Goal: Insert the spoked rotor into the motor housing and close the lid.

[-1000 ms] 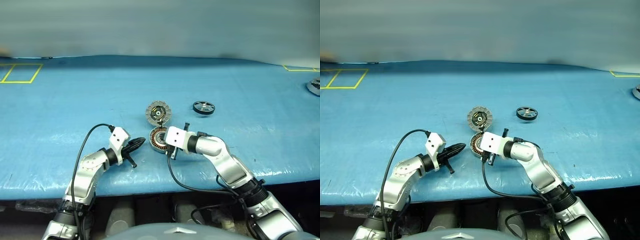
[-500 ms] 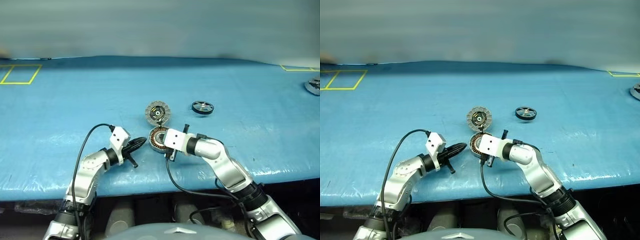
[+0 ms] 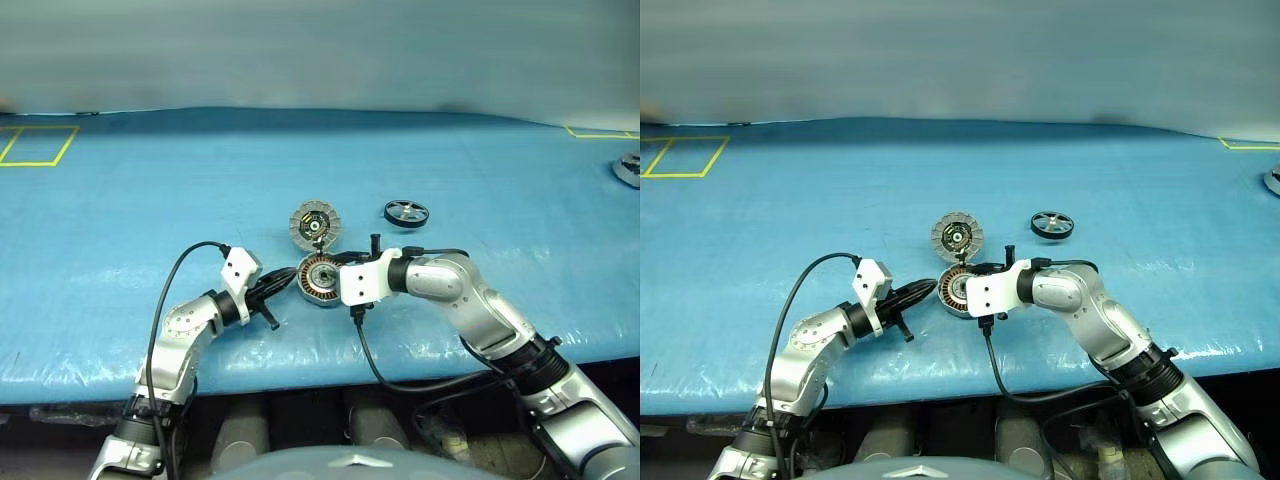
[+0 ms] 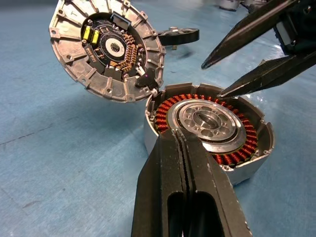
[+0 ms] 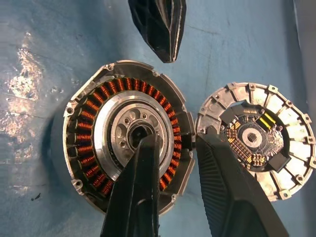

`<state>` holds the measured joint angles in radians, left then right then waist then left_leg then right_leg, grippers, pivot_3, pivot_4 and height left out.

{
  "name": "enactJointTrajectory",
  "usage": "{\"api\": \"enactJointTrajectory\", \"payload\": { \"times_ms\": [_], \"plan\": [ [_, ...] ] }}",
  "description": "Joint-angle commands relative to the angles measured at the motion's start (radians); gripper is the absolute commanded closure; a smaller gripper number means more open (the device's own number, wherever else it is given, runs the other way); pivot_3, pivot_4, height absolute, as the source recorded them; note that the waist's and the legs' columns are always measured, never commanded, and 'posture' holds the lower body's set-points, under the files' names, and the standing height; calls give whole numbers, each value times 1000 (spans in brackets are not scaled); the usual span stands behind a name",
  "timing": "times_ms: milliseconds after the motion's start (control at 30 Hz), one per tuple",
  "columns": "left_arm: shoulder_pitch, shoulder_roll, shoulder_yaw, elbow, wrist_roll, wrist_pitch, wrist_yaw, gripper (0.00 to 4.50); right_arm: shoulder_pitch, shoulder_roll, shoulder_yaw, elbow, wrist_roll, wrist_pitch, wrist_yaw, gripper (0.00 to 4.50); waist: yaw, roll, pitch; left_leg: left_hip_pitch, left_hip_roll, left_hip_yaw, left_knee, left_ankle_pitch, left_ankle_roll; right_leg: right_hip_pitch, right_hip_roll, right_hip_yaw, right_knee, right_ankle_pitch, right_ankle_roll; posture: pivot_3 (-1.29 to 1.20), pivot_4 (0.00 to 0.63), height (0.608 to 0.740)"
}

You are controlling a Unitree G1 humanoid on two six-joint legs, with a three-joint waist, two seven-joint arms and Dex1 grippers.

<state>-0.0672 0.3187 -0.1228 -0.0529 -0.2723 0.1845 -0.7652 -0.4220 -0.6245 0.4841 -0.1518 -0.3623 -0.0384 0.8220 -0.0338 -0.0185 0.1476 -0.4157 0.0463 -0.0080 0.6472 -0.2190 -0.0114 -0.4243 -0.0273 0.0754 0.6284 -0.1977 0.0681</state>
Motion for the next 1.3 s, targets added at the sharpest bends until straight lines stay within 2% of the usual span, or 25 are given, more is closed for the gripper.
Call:
{"api": "enactJointTrajectory", "payload": {
  "times_ms": [33, 467, 967, 1067, 1300],
  "plan": [
    [-19, -6, 16, 10, -33, -23, -24, 4500, -44, 12, 16, 36, -42, -61, -2, 3260, 0, 0, 0, 0, 0, 0, 0, 0, 0, 0, 0, 0, 0, 0, 0, 0, 150, 740],
    [-65, -33, 2, 172, -32, -47, -62, 4500, -81, 56, 43, 164, -115, -137, -3, 3260, 4, 0, 0, 4, 0, 0, 1, 0, 0, 4, 0, 0, 0, 0, 0, 0, 150, 740],
    [-99, -62, -38, 217, -18, 2, -107, 4500, -95, 55, 91, 213, -187, -241, 54, 3260, 7, 0, -1, 9, 0, -1, 2, 0, 0, 10, 0, 0, 0, 0, 0, 0, 150, 740],
    [-98, -62, -41, 215, -20, 9, -115, 4500, -103, 54, 101, 227, -212, -255, 50, 3816, 7, -1, -1, 10, 0, -1, 2, 0, 0, 12, 0, 0, 0, 0, 0, 0, 150, 740],
    [-98, -64, -40, 226, -8, 1, -107, 4500, -104, 52, 115, 241, -231, -261, 90, 3816, 8, 0, -1, 16, 0, 0, 1, 0, 0, 12, -1, 0, -1, 0, 0, 0, 150, 740]
  ]
}}
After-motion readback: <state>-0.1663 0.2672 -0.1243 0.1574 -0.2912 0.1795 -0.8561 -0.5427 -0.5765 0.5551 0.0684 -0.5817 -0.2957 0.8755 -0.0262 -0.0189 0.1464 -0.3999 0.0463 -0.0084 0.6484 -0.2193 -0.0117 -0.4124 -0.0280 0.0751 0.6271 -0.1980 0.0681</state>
